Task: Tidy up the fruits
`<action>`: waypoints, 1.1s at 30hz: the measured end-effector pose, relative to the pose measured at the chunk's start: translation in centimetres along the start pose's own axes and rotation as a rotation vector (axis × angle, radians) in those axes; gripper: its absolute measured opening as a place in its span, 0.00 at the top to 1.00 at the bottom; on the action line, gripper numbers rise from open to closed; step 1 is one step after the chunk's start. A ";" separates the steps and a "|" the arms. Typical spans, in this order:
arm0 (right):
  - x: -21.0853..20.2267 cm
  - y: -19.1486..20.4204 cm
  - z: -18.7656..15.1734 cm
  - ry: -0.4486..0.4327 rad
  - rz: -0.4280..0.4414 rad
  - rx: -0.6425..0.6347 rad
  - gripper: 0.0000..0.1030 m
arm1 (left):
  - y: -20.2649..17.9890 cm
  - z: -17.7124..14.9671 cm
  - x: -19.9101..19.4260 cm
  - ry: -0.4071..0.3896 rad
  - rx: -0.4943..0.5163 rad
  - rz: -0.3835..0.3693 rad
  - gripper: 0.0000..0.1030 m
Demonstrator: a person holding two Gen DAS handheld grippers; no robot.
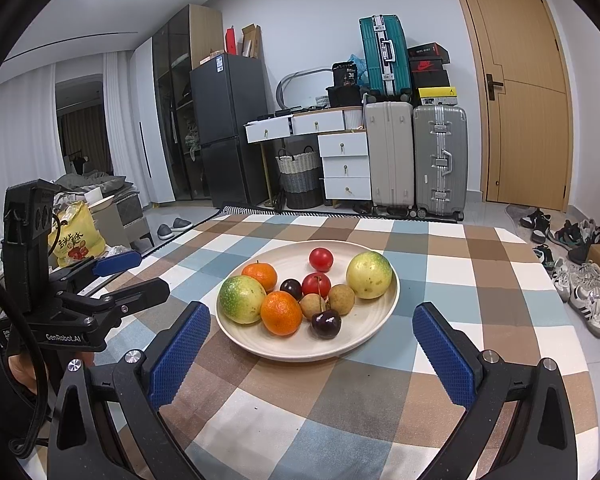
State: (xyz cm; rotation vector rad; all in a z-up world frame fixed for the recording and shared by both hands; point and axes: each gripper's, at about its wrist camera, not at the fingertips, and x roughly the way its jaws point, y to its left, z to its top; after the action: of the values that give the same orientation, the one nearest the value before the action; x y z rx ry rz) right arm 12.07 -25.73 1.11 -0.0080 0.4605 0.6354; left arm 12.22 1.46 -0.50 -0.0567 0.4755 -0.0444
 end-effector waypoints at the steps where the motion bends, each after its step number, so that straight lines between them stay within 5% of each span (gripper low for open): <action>1: 0.0 0.0 0.0 0.000 0.000 0.000 0.00 | 0.0 0.0 0.0 0.000 0.000 0.000 0.01; 33: -0.1 0.1 -0.2 0.003 -0.003 0.002 0.00 | 0.0 0.0 0.0 0.000 0.000 0.000 0.01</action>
State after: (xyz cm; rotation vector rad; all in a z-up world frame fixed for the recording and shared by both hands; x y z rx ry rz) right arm 11.89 -25.71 1.00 -0.0080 0.4642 0.6317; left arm 12.22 1.47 -0.46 -0.0571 0.4751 -0.0443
